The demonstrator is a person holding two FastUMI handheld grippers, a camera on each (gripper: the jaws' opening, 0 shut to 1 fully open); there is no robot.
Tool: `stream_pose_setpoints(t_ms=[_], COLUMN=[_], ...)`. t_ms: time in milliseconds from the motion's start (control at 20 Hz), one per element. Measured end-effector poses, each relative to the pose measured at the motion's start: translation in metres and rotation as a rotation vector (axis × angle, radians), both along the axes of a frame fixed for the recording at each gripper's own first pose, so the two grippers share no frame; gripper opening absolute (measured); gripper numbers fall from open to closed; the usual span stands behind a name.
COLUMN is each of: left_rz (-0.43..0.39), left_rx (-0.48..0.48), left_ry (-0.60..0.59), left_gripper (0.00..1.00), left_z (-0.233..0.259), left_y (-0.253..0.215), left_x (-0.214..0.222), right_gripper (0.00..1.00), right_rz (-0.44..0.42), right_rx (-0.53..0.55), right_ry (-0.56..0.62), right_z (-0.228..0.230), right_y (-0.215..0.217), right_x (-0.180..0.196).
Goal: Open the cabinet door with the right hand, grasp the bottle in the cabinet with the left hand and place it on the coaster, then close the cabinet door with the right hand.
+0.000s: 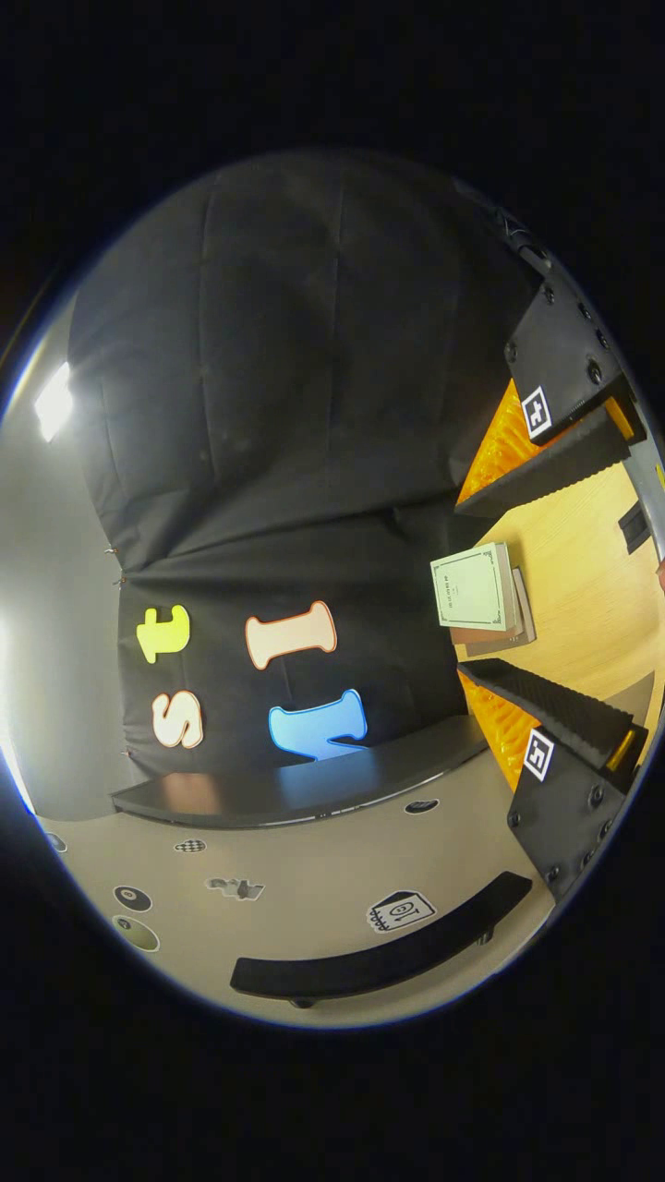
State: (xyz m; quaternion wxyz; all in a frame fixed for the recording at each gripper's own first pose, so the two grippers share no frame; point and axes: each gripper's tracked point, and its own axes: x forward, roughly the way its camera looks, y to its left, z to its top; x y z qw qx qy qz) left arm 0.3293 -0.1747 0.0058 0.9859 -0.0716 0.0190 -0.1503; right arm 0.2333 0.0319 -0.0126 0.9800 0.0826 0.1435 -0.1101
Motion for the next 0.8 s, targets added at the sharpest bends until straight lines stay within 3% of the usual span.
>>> stream_pose_setpoints(t_ms=[800], left_rz=[0.204], left_rx=[-0.029], left_ry=[0.027], left_gripper=[0.72], left_z=[-0.029], left_y=[0.115], left_x=[-0.135], right_gripper=[0.98], right_rz=[0.222], right_rx=[0.034], right_ry=[0.009], right_z=[-0.008], right_y=[0.033], right_x=[-0.016])
